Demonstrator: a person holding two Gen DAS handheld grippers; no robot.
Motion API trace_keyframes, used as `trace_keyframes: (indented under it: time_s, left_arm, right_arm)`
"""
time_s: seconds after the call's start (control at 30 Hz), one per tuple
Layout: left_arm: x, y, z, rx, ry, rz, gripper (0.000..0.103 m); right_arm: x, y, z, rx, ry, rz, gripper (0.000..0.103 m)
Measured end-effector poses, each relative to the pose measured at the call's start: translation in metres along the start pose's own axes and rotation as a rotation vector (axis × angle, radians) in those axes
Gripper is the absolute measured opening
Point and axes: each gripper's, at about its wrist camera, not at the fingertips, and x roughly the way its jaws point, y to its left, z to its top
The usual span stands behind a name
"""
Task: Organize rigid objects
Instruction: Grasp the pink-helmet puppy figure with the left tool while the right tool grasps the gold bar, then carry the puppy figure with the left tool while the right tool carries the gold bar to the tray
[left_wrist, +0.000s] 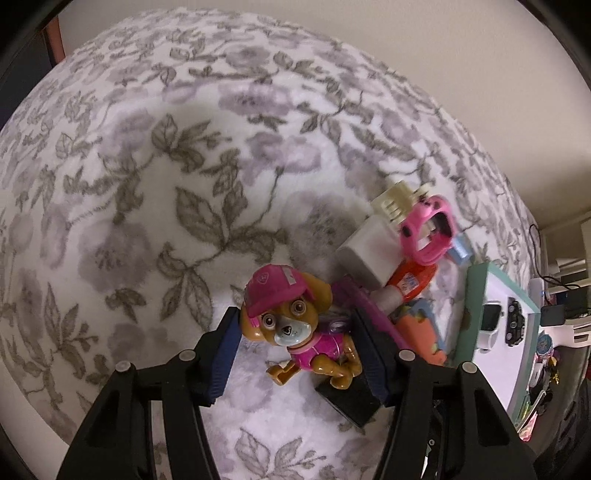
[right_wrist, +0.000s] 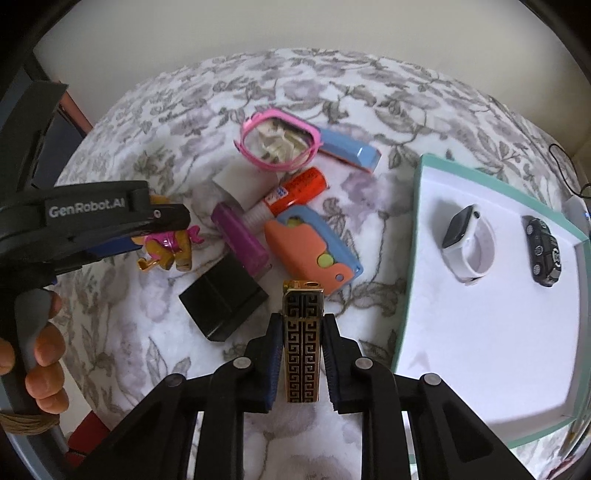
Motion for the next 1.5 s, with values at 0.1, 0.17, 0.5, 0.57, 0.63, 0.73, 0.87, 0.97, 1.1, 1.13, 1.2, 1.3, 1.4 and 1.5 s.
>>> trace_keyframes:
  time_s: [0.1,0.17,0.5,0.57,0.63,0.73,0.87,0.97,1.1,1.13,1.2,1.3,1.4,1.5]
  left_arm:
    - [-0.016,-0.003,0.0,0.01,-0.035,-0.012,0.062]
    - [-0.028,-0.008,0.001,0.019,-0.065,-0.021,0.062]
    - [-0.074,-0.03,-0.003,0.066,-0.184,-0.052,0.062]
    - [-0.08,-0.037,-0.005,0.08,-0.199,-0.054,0.062]
    - [-0.084,-0.044,-0.008,0.097,-0.21,-0.057,0.062]
    - [-0.087,-0.059,-0.015,0.136,-0.222,-0.056,0.062]
    - [-0.086,-0.087,-0.029,0.202,-0.224,-0.075,0.062]
    - [-0.08,-0.112,-0.043,0.265,-0.208,-0.101,0.062]
    - [-0.065,-0.148,-0.064,0.361,-0.18,-0.105,0.062]
    - [-0.059,-0.157,-0.071,0.389,-0.167,-0.107,0.062]
    - [-0.05,-0.169,-0.08,0.423,-0.147,-0.108,0.062]
    - [-0.036,-0.184,-0.09,0.457,-0.113,-0.111,0.062]
    - [-0.024,-0.196,-0.098,0.488,-0.098,-0.094,0.062]
    - [-0.016,-0.204,-0.104,0.513,-0.089,-0.091,0.062]
  right_arm:
    - [-0.015,-0.005,0.001,0.014,-0.04,0.017,0.022]
    - [-0.025,-0.01,0.003,0.03,-0.068,0.029,0.022]
    - [-0.088,-0.037,0.006,0.106,-0.238,0.032,0.022]
    - [-0.097,-0.047,0.006,0.126,-0.257,0.029,0.022]
    - [-0.104,-0.059,0.004,0.152,-0.271,0.01,0.022]
    - [-0.11,-0.081,-0.001,0.193,-0.274,-0.037,0.022]
    - [-0.115,-0.111,-0.008,0.258,-0.265,-0.116,0.022]
    - [-0.117,-0.136,-0.016,0.301,-0.256,-0.156,0.022]
    - [-0.114,-0.167,-0.028,0.362,-0.226,-0.202,0.022]
    - [-0.112,-0.174,-0.03,0.373,-0.217,-0.222,0.022]
    - [-0.111,-0.187,-0.036,0.396,-0.198,-0.243,0.022]
    - [-0.108,-0.203,-0.045,0.431,-0.173,-0.243,0.022]
    - [-0.101,-0.211,-0.049,0.44,-0.143,-0.26,0.022]
    - [-0.091,-0.213,-0.049,0.434,-0.114,-0.246,0.022]
